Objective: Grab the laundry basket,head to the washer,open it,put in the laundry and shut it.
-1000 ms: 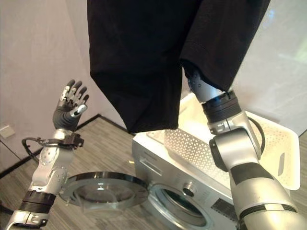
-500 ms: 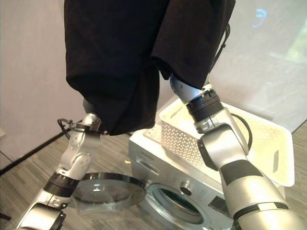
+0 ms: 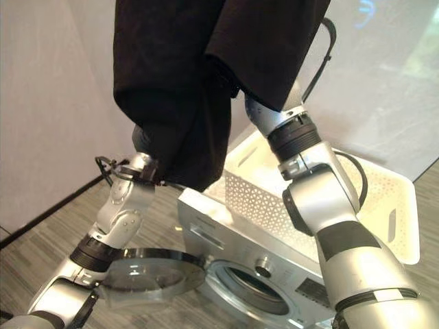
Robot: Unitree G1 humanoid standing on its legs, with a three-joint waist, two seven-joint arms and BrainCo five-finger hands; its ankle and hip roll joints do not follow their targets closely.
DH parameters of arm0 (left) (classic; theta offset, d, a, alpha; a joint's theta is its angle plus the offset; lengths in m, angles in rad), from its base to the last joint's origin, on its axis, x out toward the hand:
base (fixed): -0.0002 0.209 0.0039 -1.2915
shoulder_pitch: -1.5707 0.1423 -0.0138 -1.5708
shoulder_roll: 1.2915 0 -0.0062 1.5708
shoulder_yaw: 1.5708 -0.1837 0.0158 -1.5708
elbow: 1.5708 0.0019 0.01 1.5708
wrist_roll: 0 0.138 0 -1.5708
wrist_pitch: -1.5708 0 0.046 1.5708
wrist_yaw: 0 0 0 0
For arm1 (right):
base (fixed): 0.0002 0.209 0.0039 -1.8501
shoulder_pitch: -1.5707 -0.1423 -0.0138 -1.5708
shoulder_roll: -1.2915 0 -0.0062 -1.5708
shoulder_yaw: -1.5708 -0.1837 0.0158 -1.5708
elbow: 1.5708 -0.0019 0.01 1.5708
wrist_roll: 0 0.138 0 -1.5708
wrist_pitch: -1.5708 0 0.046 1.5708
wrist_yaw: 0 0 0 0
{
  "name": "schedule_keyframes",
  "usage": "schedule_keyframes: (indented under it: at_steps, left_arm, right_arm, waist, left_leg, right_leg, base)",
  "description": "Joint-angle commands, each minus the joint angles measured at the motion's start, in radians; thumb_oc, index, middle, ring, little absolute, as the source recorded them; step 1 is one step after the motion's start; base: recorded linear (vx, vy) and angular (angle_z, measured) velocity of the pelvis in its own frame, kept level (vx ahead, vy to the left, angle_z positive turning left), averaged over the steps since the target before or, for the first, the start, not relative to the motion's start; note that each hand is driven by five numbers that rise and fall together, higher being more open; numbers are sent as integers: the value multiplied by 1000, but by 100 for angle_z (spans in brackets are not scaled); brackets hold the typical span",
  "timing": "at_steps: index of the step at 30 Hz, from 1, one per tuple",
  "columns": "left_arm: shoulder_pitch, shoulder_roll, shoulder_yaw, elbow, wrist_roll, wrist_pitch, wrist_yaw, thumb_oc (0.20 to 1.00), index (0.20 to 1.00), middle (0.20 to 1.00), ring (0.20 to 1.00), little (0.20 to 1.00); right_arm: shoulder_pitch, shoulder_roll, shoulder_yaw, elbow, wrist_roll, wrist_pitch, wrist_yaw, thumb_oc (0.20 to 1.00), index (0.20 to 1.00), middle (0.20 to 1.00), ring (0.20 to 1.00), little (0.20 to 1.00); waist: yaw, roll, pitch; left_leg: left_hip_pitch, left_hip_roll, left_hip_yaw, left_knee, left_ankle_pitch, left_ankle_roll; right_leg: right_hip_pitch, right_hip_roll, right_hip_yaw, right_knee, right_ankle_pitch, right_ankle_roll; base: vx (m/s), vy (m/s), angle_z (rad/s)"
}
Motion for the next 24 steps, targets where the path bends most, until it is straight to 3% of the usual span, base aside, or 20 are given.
schedule_keyframes:
  at_steps: [1,12,24]
  left_arm:
    - [36,55,11,-51,-19,-47,-37,1000,1000,1000,1000,1000]
    - [137,80,52,-98,-31,-48,-65,1000,1000,1000,1000,1000]
    - [268,113,108,-251,-94,-54,-131,1000,1000,1000,1000,1000]
  right_arm:
    - [-200,-91,30,33,-8,-83,-4,200,200,200,200,200]
    - [-221,-138,44,38,-14,-104,-4,200,200,200,200,200]
    - [-216,-248,38,159,-29,-82,-10,200,200,200,200,200]
  waist:
    - [18,-28,-47]
    - [22,-31,-54]
    - [47,-30,-51]
  left_leg:
    - [-31,37,-25,0,30,-29]
    - [-19,35,-24,0,19,-23]
    - [-28,24,-43,0,14,-17]
  right_leg:
    - [33,-83,46,-2,39,91]
    - [42,-80,47,-2,36,91]
    - [49,-92,27,-2,41,96]
  base:
    - [0,0,0]
    - [6,2,0]
    - [0,2,0]
